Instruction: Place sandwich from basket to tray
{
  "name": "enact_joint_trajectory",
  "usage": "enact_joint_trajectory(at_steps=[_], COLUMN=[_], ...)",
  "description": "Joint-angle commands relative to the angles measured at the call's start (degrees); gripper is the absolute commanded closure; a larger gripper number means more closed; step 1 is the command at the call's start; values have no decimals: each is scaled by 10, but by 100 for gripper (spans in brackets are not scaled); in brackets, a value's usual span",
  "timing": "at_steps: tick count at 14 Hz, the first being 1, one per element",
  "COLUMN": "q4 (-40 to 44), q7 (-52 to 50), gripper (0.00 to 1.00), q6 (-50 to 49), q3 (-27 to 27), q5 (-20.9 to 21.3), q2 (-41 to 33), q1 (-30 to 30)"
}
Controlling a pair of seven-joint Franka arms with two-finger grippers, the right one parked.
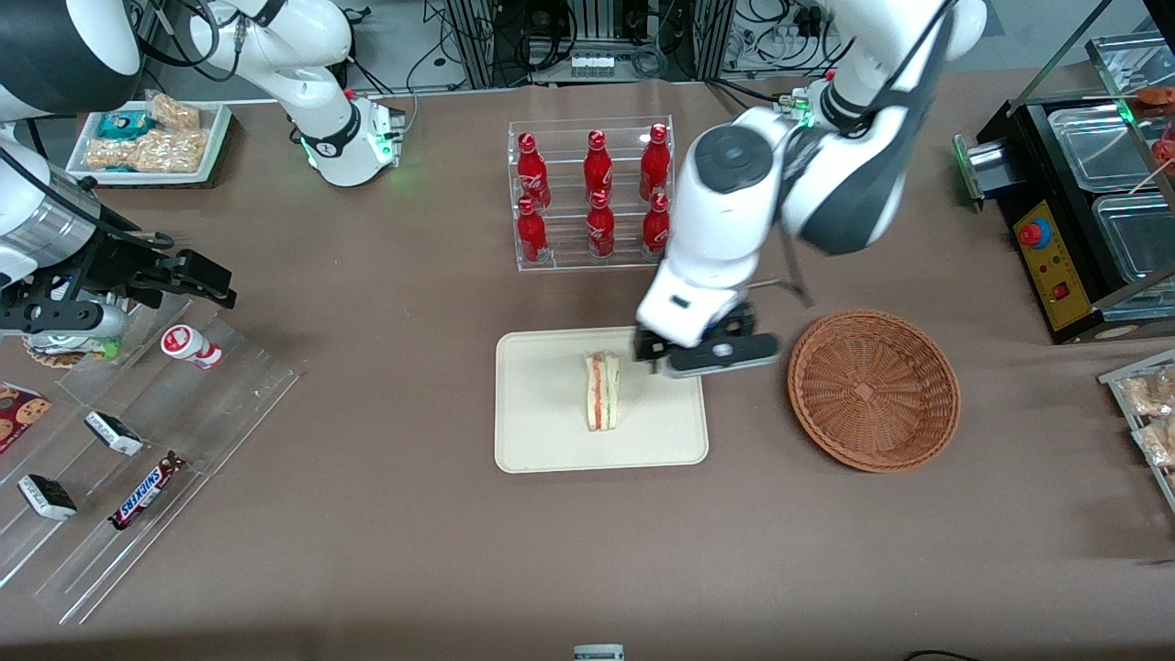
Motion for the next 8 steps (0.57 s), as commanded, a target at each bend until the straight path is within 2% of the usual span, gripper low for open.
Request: enact_joint_trajectory(at_steps=[1,4,8], q4=[-45,-95,-97], q7=[16,148,292], gripper=[0,0,0], q6=[-10,-23,-96], q3=[1,1,1], q5=[8,3,-15], q2=[-29,-80,-121], q1=[63,147,233])
